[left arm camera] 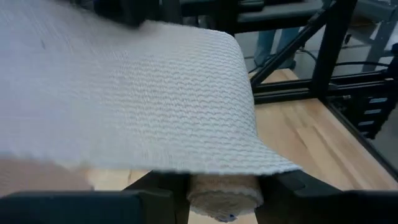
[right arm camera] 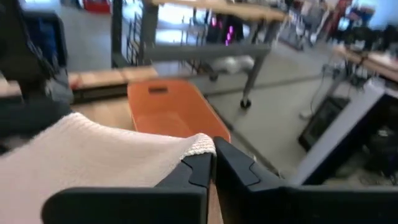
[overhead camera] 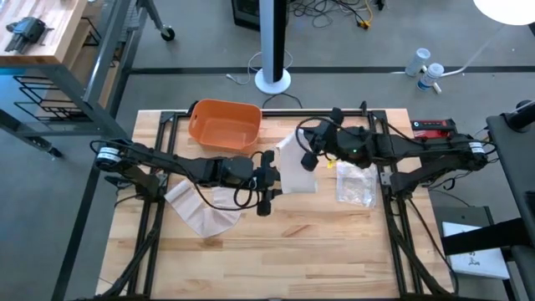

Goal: Roll bandage
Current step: Roll the right white bandage

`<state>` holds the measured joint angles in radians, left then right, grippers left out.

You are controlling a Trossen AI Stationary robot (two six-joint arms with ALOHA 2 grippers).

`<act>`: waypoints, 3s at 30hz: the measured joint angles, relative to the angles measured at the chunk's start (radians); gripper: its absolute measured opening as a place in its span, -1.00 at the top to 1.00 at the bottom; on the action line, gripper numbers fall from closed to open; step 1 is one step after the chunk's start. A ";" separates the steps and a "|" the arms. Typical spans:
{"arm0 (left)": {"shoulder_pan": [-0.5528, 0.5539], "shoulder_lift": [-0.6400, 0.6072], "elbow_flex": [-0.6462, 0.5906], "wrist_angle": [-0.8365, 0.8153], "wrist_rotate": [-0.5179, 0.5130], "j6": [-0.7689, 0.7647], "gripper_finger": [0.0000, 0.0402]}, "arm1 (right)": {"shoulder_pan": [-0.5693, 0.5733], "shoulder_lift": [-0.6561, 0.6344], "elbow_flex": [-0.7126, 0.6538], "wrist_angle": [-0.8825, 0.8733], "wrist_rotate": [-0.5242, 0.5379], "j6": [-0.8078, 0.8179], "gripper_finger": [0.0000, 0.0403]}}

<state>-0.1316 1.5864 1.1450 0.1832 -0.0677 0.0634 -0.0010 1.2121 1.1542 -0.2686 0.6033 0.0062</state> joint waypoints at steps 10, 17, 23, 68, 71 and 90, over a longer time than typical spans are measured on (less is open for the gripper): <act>-0.039 -0.045 0.000 -0.136 0.019 -0.111 0.42 | 0.009 -0.005 -0.003 -0.244 -0.063 0.070 0.35; -0.045 -0.073 0.000 -0.254 0.090 -0.310 0.42 | 0.044 -0.046 -0.004 -0.321 -0.259 0.011 -0.01; -0.044 -0.084 0.000 -0.259 0.183 -0.468 0.42 | 0.161 -0.069 -0.004 -0.321 -0.318 -0.083 -0.13; -0.044 -0.298 -0.001 -0.228 0.209 -0.544 0.42 | 0.299 0.218 -0.398 0.866 -0.185 -0.171 0.94; -0.044 -0.298 -0.001 -0.200 0.209 -0.546 0.42 | 0.298 0.218 -0.398 0.822 -0.185 -0.144 0.97; -0.043 -0.283 0.000 -0.173 0.208 -0.528 0.42 | 0.304 0.215 -0.337 0.625 -0.247 -0.069 0.63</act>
<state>-0.1749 1.3037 1.1446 0.0106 0.1406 -0.4648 0.3031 1.4273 0.8170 0.3560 0.3559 -0.0631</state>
